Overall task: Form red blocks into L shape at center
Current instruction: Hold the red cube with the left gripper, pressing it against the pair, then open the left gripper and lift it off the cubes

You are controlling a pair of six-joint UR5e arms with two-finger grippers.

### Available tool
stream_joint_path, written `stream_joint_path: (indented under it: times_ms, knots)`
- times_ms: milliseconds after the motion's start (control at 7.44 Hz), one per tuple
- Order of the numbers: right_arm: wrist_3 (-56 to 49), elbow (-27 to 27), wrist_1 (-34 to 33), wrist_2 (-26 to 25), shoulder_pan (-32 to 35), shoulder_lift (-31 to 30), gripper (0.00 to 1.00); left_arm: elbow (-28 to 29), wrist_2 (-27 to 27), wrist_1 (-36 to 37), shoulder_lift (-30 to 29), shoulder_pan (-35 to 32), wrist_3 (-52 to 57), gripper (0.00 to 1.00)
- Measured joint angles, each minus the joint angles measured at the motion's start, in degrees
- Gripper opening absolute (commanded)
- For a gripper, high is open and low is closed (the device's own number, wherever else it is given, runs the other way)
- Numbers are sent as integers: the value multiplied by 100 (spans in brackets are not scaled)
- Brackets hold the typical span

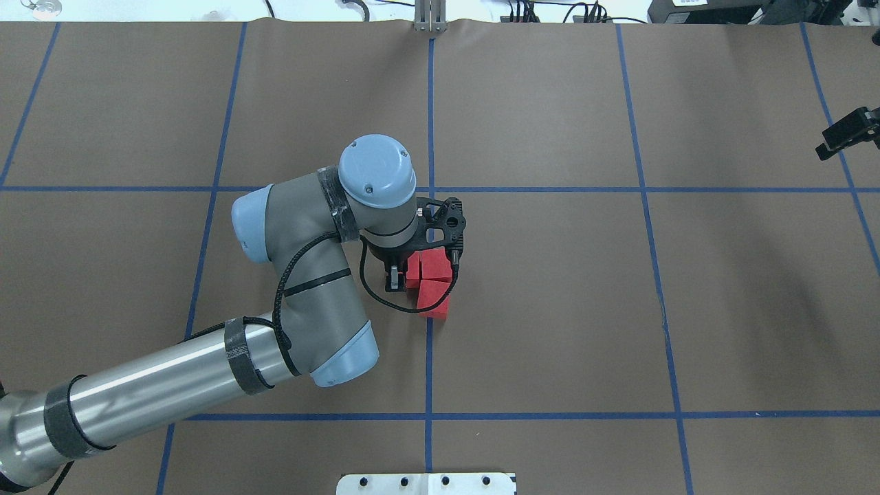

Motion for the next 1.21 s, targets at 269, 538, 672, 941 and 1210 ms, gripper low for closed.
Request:
stream_joint_path:
  times_ms: [269, 538, 672, 941, 1210]
  knots:
    - [0, 0, 0, -6, 0, 0, 100, 2, 77, -13, -1, 25, 0, 79]
    - [0, 0, -4, -6, 0, 0, 100, -12, 112, -14, -2, 29, -2, 99]
    - [0, 0, -2, -6, 0, 3, 100, -28, 116, -10, -2, 23, -6, 99]
    - [-11, 0, 0, -5, 0, 4, 100, -137, 124, 2, 8, -15, 16, 99]
    - [-75, 0, 0, 5, 72, -27, 100, -442, 118, 32, 63, -150, 56, 100]
